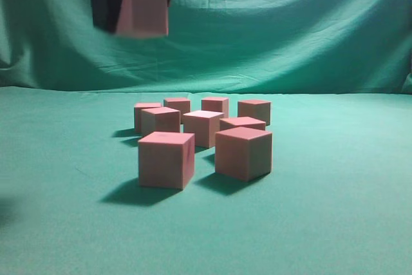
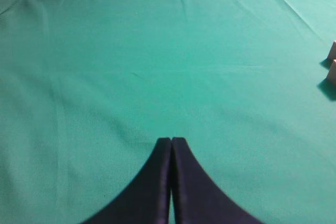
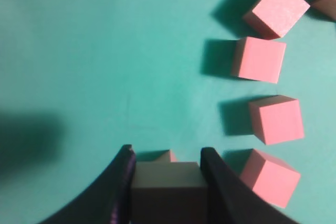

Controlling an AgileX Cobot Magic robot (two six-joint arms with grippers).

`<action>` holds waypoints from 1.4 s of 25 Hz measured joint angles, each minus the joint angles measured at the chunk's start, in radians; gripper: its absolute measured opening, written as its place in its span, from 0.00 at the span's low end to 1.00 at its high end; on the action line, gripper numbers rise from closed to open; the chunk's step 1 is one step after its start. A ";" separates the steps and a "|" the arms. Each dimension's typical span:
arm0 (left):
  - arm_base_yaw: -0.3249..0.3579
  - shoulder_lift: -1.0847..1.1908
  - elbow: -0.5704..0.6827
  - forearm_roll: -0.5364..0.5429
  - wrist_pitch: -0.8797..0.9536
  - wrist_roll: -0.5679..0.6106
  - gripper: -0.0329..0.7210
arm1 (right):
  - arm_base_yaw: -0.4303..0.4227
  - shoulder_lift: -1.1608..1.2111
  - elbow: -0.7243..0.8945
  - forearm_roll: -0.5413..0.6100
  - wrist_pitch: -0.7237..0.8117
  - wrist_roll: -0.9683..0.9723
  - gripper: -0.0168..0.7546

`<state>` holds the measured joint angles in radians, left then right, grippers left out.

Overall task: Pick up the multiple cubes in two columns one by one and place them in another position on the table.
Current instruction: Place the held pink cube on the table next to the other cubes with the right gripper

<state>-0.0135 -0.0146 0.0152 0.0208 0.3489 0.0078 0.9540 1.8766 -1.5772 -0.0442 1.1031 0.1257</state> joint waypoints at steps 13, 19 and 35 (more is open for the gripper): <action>0.000 0.000 0.000 0.000 0.000 0.000 0.04 | 0.050 0.142 -0.017 -0.081 -0.103 0.122 0.36; 0.000 0.000 0.000 0.000 0.000 0.000 0.04 | 0.050 0.180 -0.017 -0.057 -0.106 0.139 0.36; 0.000 0.000 0.000 0.000 0.000 0.000 0.04 | 0.060 0.248 -0.017 -0.043 -0.119 0.147 0.36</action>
<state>-0.0135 -0.0146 0.0152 0.0208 0.3489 0.0078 1.0138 2.1241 -1.5947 -0.0872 0.9843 0.2732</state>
